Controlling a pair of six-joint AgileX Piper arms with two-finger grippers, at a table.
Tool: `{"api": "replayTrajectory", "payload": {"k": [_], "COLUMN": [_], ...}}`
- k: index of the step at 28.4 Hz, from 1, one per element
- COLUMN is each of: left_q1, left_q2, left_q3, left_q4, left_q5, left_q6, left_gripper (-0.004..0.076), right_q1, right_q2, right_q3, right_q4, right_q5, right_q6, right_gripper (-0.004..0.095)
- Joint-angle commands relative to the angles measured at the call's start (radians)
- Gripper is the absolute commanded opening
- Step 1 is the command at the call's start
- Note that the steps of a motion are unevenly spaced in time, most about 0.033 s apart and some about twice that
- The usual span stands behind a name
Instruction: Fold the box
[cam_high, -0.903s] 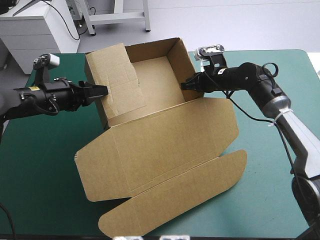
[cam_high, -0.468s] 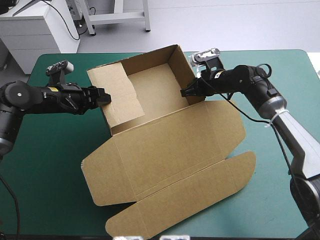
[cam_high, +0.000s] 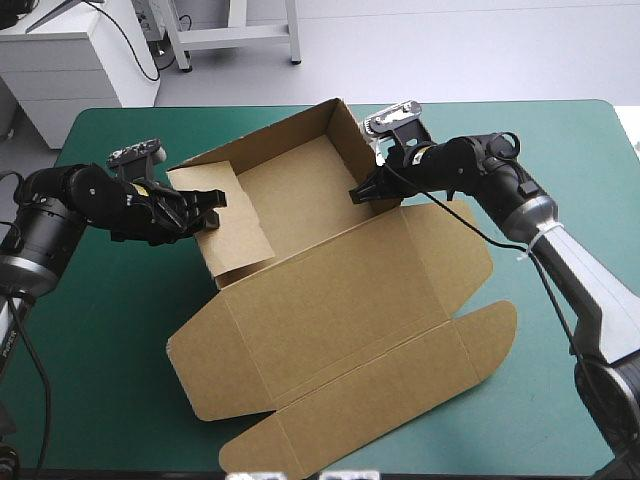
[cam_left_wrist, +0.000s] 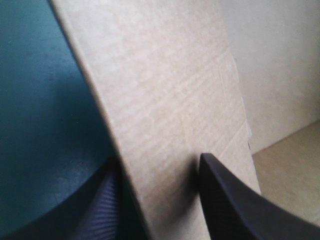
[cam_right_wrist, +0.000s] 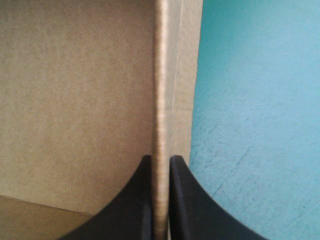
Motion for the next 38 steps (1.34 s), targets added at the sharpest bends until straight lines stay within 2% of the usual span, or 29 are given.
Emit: {"api": "replayTrajectory", "payload": {"k": [1, 4, 7, 11, 14, 15, 18, 23, 26, 32, 34, 38], "left_q1": [-0.014, -0.031, -0.043, -0.043, -0.043, -0.043, -0.043, -0.044, -0.044, -0.064, -0.093, -0.141], "left_q2": [-0.016, -0.016, -0.016, -0.016, -0.016, -0.016, -0.016, -0.014, 0.011, 0.165, 0.215, 0.29], "left_q3": [-0.029, -0.029, -0.029, -0.029, -0.029, -0.029, -0.034, -0.096, -0.166, -0.407, -0.5, -0.603], "left_q4": [0.094, 0.154, 0.194, 0.178, 0.161, 0.156, 0.111, 0.093, 0.152, 0.254, 0.269, 0.269], "left_q5": [-0.022, -0.002, -0.007, -0.007, -0.008, -0.011, -0.013, -0.013, 0.034, 0.212, 0.214, 0.229], "left_q6": [-0.15, -0.206, -0.227, -0.212, -0.203, -0.197, -0.182, -0.123, -0.123, -0.073, -0.066, -0.054], "left_gripper": [0.0328, 0.0322, 0.0261, 0.0139, 0.0007, -0.0008, -0.0008, -0.0008, -0.0008, -0.0008, -0.0008, -0.0008], "right_q1": [0.014, 0.014, 0.014, 0.014, 0.014, 0.014, 0.014, 0.014, 0.014, 0.014, 0.014, 0.014], "right_q2": [-0.058, -0.058, -0.058, -0.058, -0.058, -0.058, -0.058, -0.077, -0.109, -0.198, -0.216, -0.219], "right_q3": [-0.047, -0.047, -0.047, -0.047, -0.047, -0.047, -0.047, -0.049, -0.049, -0.049, -0.049, -0.045], "right_q4": [0.111, 0.111, 0.113, 0.111, 0.108, 0.1, 0.037, -0.138, -0.209, -0.296, -0.301, -0.308], "right_q5": [-0.006, 0.007, 0.034, 0.043, 0.043, 0.045, 0.061, 0.139, 0.179, 0.324, 0.403, 0.494], "right_q6": [0.022, 0.033, 0.033, 0.039, 0.042, 0.042, 0.066, 0.138, 0.178, 0.242, 0.259, 0.28], "right_gripper": [-0.0012, -0.0012, -0.0012, -0.0012, -0.0012, -0.0012, -0.0012, -0.0012, -0.0014, -0.0014, -0.0014, -0.0014]}}
